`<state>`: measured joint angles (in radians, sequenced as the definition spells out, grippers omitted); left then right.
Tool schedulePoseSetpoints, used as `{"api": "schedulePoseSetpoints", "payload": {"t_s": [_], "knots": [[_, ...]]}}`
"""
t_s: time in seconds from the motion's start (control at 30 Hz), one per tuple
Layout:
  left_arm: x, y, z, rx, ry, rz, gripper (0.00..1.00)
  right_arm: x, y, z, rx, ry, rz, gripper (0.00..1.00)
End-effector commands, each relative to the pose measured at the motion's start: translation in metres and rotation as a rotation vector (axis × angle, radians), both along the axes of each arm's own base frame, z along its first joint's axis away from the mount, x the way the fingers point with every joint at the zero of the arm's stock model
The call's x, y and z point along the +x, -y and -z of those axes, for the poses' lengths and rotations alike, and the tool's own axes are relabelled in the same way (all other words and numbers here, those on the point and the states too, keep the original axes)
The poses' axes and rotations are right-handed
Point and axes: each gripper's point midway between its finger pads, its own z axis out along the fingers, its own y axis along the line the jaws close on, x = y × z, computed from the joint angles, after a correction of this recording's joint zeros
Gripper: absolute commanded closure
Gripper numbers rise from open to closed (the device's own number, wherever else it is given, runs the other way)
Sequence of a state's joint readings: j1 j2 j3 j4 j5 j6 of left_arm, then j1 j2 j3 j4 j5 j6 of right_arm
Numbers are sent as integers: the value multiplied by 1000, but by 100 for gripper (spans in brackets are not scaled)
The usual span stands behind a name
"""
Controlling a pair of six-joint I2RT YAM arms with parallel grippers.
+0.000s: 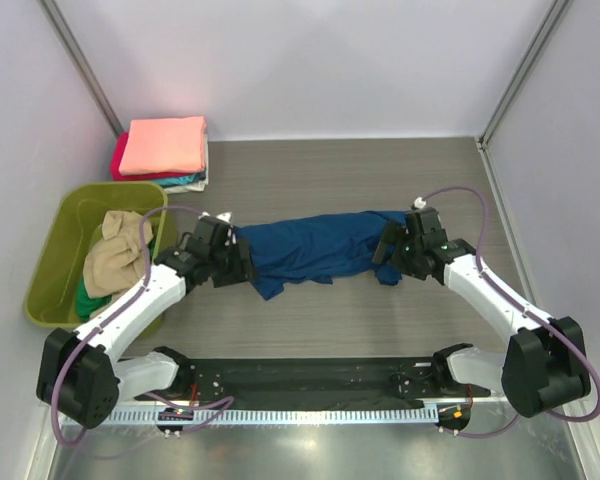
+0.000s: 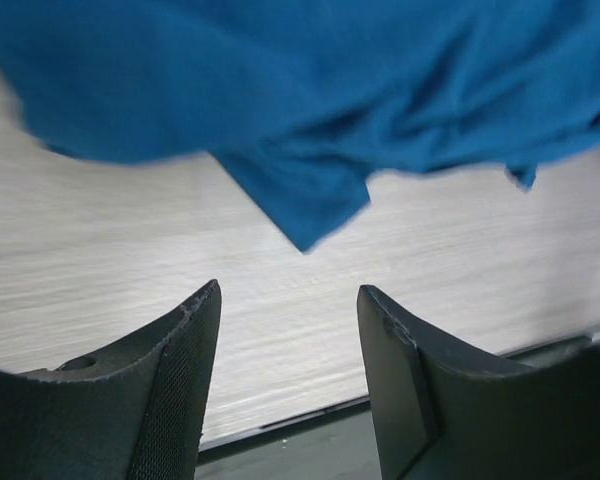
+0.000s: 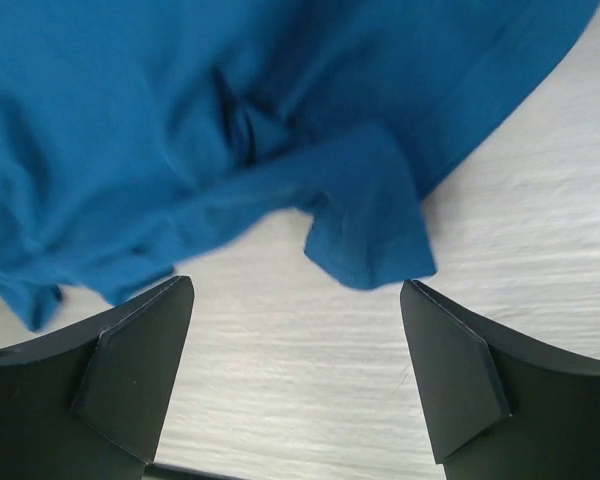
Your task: Fold and stack the t-shirts
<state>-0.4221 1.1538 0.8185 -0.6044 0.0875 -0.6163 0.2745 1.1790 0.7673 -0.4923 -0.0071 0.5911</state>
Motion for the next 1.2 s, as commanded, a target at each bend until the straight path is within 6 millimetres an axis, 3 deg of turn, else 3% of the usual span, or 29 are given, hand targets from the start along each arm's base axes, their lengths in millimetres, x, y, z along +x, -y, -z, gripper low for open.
{"api": "schedulePoseSetpoints", "payload": {"t_s": [0.0,0.03,0.2,0.47,0.67,0.73,0.8,0.93,1.03,1.07,1.13,1.17], "knots": [[9,27,3,-100,58,-29,43,9,-14,0,32,36,-4,10],[4,29,16,-96,30,-23,44,10,-15,1,30,33,-7,10],[-3,53,37,-81,12,30,45,11,-10,2,0,42,5,10],[-11,67,77,-26,-43,54,50,5,-4,16,-30,13,14,10],[-3,58,86,55,-27,40,76,5,0,22,-51,8,17,11],[3,54,76,87,4,35,93,5,0,25,-58,6,18,14],[6,45,69,132,21,29,100,4,2,33,-70,-8,18,21],[16,40,39,149,94,16,100,2,2,48,-73,-30,18,46],[16,34,27,159,118,11,100,3,4,54,-88,-37,17,56],[19,33,21,155,133,7,100,3,4,55,-93,-39,13,70],[18,27,12,175,142,14,100,7,2,51,-94,-31,-5,85],[21,17,-3,192,159,-4,100,8,0,48,-91,-26,-21,97]]}}
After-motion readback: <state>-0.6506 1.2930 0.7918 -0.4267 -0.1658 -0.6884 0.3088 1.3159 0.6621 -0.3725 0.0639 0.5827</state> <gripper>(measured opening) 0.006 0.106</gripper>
